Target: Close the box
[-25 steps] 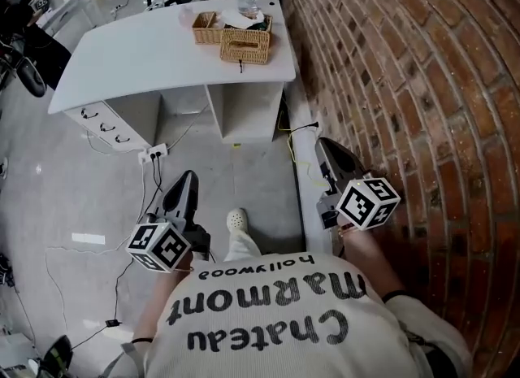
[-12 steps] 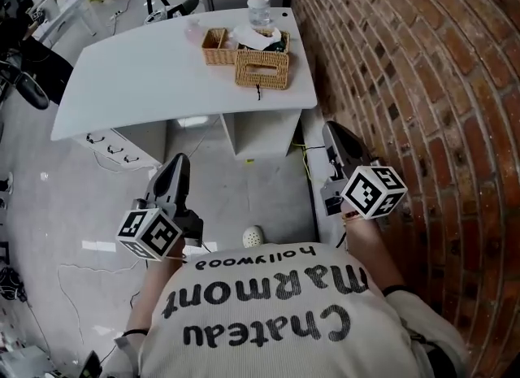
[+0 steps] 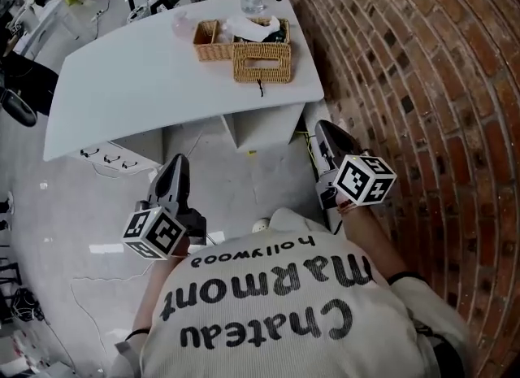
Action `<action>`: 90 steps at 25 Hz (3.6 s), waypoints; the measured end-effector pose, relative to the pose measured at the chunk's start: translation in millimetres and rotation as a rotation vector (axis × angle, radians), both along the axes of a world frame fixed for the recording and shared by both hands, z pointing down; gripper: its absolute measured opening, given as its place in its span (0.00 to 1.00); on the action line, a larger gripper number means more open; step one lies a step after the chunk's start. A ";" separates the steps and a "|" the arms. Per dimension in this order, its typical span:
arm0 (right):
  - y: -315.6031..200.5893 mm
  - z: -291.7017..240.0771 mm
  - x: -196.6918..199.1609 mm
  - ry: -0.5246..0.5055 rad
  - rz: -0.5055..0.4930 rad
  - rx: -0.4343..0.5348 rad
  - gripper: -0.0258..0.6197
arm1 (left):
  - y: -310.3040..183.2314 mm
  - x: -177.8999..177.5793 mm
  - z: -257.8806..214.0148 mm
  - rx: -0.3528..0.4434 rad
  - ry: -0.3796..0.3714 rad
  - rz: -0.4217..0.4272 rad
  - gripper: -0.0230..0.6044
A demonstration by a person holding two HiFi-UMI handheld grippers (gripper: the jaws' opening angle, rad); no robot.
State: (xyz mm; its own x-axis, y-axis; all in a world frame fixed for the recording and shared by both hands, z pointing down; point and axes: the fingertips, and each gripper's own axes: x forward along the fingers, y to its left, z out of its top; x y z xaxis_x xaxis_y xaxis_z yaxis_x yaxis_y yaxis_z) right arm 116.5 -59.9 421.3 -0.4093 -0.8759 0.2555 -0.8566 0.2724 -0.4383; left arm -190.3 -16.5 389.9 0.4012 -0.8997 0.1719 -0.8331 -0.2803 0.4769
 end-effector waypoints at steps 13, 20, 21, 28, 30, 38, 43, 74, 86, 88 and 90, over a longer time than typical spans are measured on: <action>-107.6 41.2 26.0 -0.014 0.025 -0.112 0.04 | -75.0 -21.6 11.8 0.003 0.044 -0.087 0.04; -192.9 49.5 15.7 0.005 -0.085 -0.125 0.05 | -136.4 -30.4 -0.4 0.013 0.032 -0.160 0.04; -203.2 54.4 13.4 0.008 -0.104 -0.137 0.06 | -143.0 -31.4 -1.3 0.014 0.028 -0.168 0.04; -240.0 96.9 -5.4 0.029 -0.270 -0.241 0.26 | -175.5 -37.2 5.5 -0.008 0.018 -0.218 0.04; -239.8 110.8 -10.8 0.021 -0.318 -0.288 0.31 | -179.1 -38.4 7.4 -0.021 0.014 -0.230 0.04; -234.9 142.9 -23.9 0.062 -0.416 -0.367 0.36 | -182.9 -40.2 20.1 -0.050 0.007 -0.244 0.04; -229.9 142.7 -32.8 0.050 -0.447 -0.363 0.35 | -177.4 -37.5 21.3 -0.047 0.001 -0.238 0.04; -224.1 38.4 -33.5 -0.260 -0.062 -0.275 0.42 | -121.8 -59.0 -0.2 0.021 0.024 -0.264 0.04; -234.9 28.8 -31.1 -0.249 0.179 -0.301 0.45 | -127.8 -66.0 -5.5 0.038 0.031 -0.266 0.04; -237.2 26.4 -30.0 -0.226 0.219 -0.296 0.45 | -128.0 -67.3 -6.6 0.038 0.031 -0.268 0.04; -240.2 21.1 -28.7 -0.188 0.250 -0.273 0.46 | -127.9 -69.6 -7.2 0.039 0.030 -0.274 0.04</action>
State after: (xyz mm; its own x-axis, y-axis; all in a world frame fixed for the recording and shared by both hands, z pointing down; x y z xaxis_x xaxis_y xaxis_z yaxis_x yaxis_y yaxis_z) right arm 87.8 -300.1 442.4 -0.2544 -0.8645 0.4335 -0.7797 -0.0818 -0.6207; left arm -259.9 -144.4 382.7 0.1468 -0.9810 0.1268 -0.8658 -0.0654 0.4961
